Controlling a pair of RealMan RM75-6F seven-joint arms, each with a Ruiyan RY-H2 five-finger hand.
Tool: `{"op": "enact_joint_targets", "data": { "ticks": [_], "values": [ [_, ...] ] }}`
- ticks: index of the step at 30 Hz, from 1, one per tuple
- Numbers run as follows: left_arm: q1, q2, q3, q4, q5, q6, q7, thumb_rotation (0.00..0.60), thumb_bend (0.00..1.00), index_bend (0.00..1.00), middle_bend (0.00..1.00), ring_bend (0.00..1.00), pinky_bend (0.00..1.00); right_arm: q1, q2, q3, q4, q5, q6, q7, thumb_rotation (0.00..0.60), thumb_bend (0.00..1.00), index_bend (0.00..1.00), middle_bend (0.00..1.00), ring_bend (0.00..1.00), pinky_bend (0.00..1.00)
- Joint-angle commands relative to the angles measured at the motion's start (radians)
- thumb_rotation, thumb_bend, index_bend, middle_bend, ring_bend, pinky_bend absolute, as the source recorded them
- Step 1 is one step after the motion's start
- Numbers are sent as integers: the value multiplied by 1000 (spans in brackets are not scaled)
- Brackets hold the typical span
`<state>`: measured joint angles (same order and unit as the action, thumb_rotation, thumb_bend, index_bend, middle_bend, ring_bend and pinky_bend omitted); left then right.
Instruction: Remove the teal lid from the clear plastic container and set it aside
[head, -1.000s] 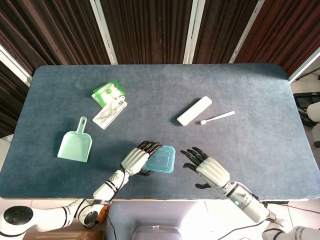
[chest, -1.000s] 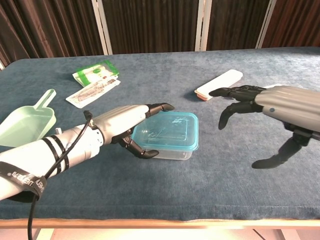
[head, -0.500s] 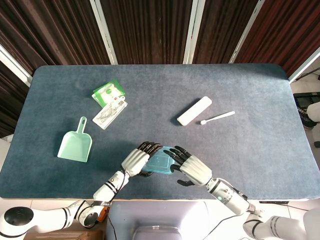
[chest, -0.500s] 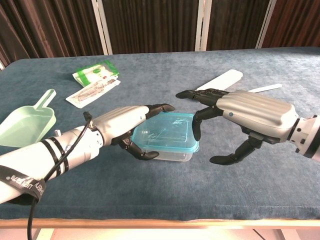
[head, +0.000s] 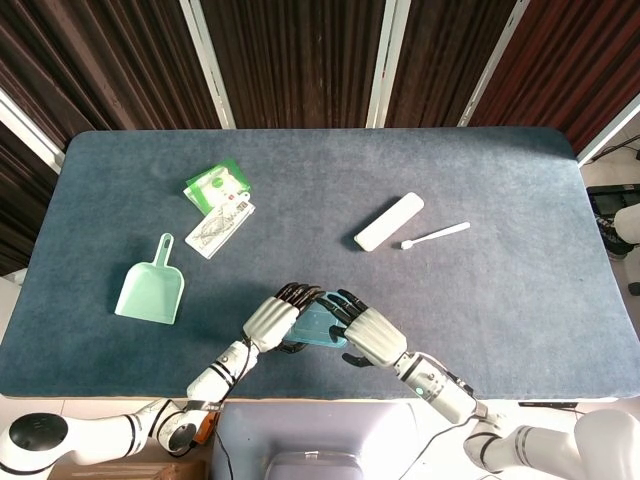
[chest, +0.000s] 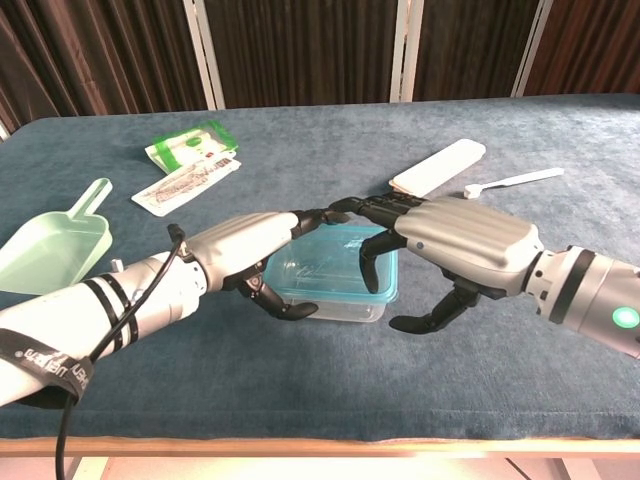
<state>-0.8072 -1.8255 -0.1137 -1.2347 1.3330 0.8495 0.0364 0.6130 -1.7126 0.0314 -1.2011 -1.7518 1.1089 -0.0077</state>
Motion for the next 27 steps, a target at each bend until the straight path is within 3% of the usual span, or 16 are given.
{"op": "enact_joint_targets", "data": {
  "ticks": [1,27],
  "values": [
    [0,1,1,-1,2,-1,-1,600,271,0,624,465,660,4,-4,-1,4,7,3,-2,600,368,632,63,0,0],
    [3,4,10,-5,12,-2,4,600,274,0,630,473,668,26,-12,-1,-24,56,29,-50,600,397,685,92,0,0]
  ]
}}
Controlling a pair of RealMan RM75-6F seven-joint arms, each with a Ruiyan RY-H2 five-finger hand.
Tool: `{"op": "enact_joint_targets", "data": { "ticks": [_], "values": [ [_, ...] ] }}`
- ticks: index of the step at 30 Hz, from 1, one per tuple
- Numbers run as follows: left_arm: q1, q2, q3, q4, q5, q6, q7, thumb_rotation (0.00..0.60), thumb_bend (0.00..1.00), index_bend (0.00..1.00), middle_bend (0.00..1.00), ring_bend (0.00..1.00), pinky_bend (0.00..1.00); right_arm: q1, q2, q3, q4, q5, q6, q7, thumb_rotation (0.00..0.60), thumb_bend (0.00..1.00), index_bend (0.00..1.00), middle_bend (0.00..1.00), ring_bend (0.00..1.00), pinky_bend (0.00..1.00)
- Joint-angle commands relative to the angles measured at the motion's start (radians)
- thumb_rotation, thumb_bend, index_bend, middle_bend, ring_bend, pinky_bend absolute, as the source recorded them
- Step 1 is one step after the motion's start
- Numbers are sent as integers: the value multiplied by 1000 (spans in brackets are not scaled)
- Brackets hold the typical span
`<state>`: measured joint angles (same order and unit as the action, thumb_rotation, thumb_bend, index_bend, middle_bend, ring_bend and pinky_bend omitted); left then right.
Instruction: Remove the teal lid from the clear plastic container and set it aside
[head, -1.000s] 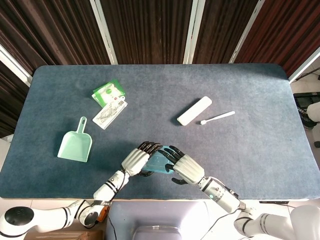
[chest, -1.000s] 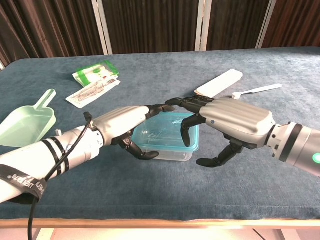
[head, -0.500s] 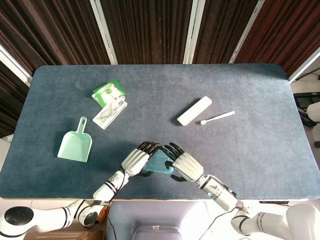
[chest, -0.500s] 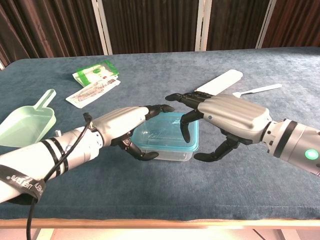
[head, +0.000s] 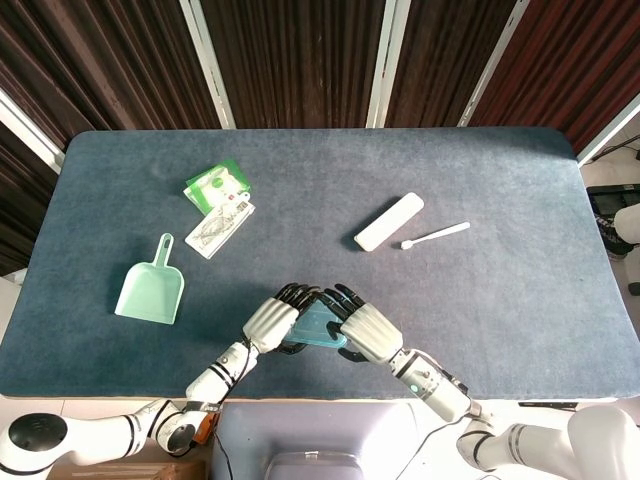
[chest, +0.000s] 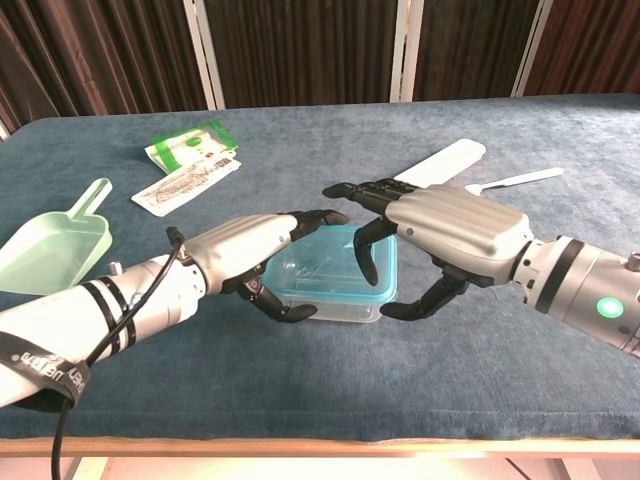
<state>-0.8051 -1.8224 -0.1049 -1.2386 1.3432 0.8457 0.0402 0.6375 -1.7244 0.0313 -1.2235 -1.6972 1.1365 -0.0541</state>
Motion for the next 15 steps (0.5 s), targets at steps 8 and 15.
{"op": "enact_joint_targets", "data": {
  "ticks": [8,15],
  "values": [
    [2,5,5,-4,6,0,-4,600,274,0,633,475,671,7,-2,6,-12,27,-11,-26,600,400,688,96,0,0],
    [2,0,10,5,10,-4,-2,600,274,0,638,479,677,10,5,13,-29,43,-11,-37,600,410,688,96,0,0]
  ]
}}
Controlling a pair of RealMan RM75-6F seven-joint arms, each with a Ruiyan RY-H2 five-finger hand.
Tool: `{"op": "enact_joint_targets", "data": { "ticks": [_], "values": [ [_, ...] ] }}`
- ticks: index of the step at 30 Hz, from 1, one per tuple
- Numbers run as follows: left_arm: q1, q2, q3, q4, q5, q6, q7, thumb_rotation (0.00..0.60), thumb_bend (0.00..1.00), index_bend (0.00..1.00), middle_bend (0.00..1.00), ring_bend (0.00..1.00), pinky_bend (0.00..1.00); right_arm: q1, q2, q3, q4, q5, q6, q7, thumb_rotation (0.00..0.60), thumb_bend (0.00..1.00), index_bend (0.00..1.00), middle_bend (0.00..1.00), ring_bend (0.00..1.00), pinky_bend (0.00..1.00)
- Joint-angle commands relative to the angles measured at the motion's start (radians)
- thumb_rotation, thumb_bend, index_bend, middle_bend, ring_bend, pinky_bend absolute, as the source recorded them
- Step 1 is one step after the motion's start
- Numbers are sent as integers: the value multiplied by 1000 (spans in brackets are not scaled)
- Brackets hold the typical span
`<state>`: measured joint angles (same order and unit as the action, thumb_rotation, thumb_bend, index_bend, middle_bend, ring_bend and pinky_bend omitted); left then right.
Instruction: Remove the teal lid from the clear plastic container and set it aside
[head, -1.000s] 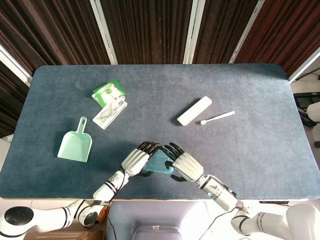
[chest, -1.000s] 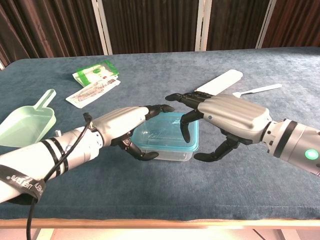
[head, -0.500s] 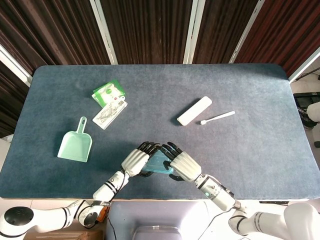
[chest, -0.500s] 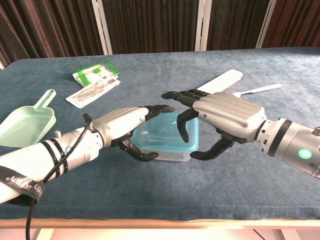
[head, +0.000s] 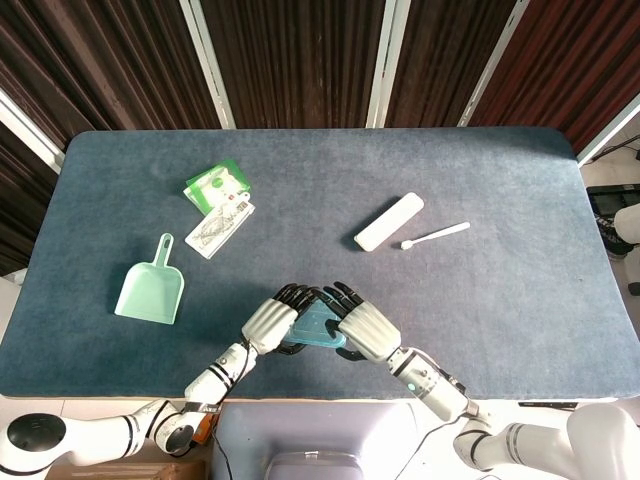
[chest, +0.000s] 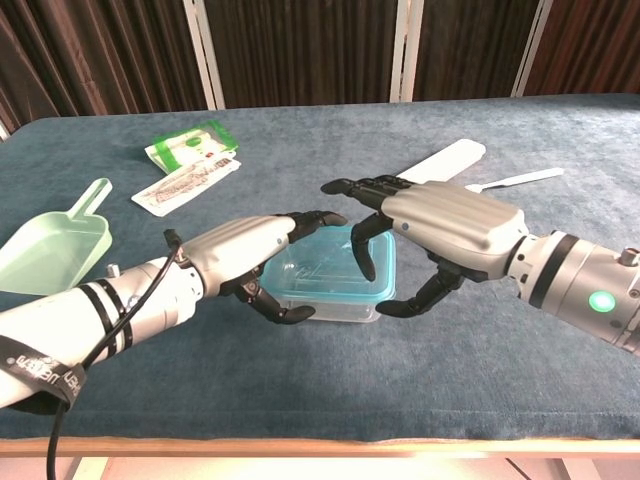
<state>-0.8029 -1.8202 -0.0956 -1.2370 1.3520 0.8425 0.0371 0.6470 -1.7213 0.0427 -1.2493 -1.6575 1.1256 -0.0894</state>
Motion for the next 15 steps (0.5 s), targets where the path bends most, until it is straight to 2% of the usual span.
{"op": "enact_joint_targets", "data": {
  "ticks": [1,15],
  "values": [
    [0,-4,1,6,2,0,1,600,274,0,639,481,679,0,4,2,-7,6,0,-2,600,410,688,96,0,0],
    [2,-22,10,34,13,5,11,600,274,0,644,487,684,5,26,12,-36,30,-1,-6,600,410,688,96,0,0]
  ]
}}
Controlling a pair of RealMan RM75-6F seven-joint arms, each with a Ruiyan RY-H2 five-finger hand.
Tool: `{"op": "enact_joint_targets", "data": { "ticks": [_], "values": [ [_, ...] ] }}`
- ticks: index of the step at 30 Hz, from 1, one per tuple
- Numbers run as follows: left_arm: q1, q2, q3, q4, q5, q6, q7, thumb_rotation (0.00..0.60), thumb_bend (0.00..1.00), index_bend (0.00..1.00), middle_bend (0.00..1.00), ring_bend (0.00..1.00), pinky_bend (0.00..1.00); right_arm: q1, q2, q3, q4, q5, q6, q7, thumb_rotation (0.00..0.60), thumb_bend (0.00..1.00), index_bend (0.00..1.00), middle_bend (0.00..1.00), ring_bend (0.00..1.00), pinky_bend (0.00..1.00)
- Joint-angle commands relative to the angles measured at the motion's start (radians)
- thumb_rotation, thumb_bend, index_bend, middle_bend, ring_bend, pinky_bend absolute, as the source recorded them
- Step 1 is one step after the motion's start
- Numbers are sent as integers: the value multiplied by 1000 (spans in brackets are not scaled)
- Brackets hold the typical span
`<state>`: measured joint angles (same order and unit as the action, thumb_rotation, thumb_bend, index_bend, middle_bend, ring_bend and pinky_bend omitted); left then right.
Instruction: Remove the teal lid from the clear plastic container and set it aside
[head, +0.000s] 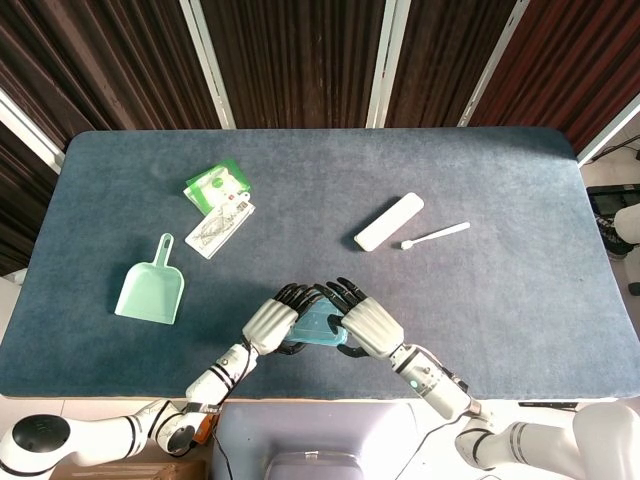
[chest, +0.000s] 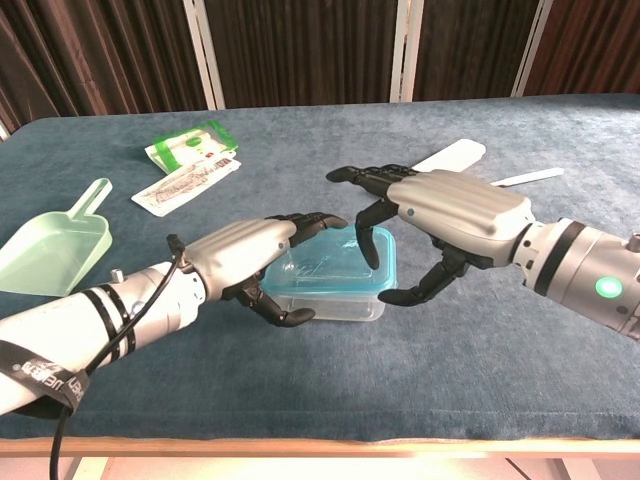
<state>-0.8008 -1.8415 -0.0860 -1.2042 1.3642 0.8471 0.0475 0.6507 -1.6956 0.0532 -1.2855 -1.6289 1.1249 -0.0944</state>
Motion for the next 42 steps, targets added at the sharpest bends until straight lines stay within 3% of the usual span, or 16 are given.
{"op": "enact_joint_targets", "data": {
  "ticks": [1,25,32,37,42],
  "values": [
    [0,-1,2,1,3,0,1,600,274,0,644,487,684,3,1,3,0,3,-1,-2,600,410,688,96,0,0],
    [9,1,16,3,29,14,3,600,275,0,649,492,686,21,-40,25,45,19,21,-1,600,516,668,111,0,0],
    [15,-3,16,4,39,29,-8,600,277,0,644,484,675,20,-60,13,63,10,27,1,600,612,698,126,0,0],
    [19,-3,16,-4,49,42,-30,600,282,0,618,462,574,16,-62,10,64,1,45,-6,600,716,730,141,0,0],
    [23,6,22,-14,76,61,-70,600,282,0,522,368,461,12,-55,9,59,-3,60,-4,600,761,752,150,0,0]
  ]
}}
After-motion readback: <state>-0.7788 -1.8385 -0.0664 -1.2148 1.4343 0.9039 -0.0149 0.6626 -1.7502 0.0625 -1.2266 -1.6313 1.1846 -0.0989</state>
